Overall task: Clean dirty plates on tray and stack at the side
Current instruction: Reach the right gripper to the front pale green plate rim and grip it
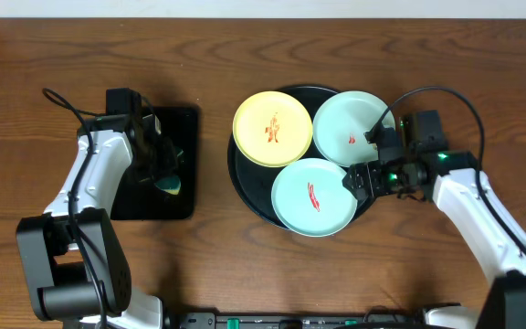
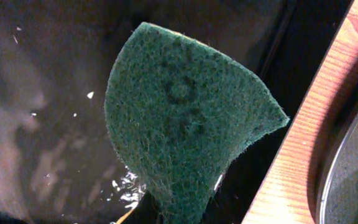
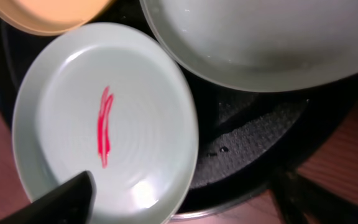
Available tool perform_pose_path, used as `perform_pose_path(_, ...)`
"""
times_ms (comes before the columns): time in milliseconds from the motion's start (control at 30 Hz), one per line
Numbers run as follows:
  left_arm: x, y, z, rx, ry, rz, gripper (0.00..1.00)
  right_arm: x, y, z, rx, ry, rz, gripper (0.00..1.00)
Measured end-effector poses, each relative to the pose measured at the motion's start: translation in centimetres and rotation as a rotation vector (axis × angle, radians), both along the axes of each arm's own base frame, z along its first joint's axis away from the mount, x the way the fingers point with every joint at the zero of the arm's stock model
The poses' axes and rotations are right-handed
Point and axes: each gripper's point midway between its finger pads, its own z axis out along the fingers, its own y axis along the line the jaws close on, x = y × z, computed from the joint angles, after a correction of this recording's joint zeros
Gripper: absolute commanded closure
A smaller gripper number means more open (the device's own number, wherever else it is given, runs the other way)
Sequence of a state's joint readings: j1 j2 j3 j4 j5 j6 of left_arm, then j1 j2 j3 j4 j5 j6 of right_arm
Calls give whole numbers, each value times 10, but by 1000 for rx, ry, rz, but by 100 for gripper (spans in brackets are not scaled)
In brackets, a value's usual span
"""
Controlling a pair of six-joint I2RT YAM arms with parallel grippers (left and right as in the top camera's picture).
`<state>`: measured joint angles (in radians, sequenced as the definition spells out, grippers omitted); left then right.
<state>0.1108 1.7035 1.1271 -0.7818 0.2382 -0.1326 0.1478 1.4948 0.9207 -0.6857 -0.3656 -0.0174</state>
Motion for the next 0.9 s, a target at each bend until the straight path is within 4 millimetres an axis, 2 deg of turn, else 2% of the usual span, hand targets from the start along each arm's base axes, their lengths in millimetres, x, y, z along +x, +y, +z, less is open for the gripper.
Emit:
perform_pose_path(67,0,0,0,0,0,2,93,2,0,-8,1,22,-12,54)
perform_pose_path(100,0,0,0,0,0,2,93,2,0,-12,1,36,-20,54)
perform_pose_path(200,0,0,0,0,0,2,93,2,0,-22,2,72,-42,47)
perform_pose_path(367,0,0,0,-1,0,2,93,-1,0,-37,-4,125,-52,50)
perform_pose_path(433,0,0,0,0,0,2,93,-2,0,-43,-6,139,-51,66)
perform_pose_path(533,0,0,0,0,0,2,93,-2,0,-50,-7,163,-62,83)
perform_pose_path(800,0,0,0,-1,0,2,93,-4,1,-56,-6,190,-75,94)
perform_pose_path(900,0,0,0,-1,0,2,92,-4,2,-56,-5,191,-75,93)
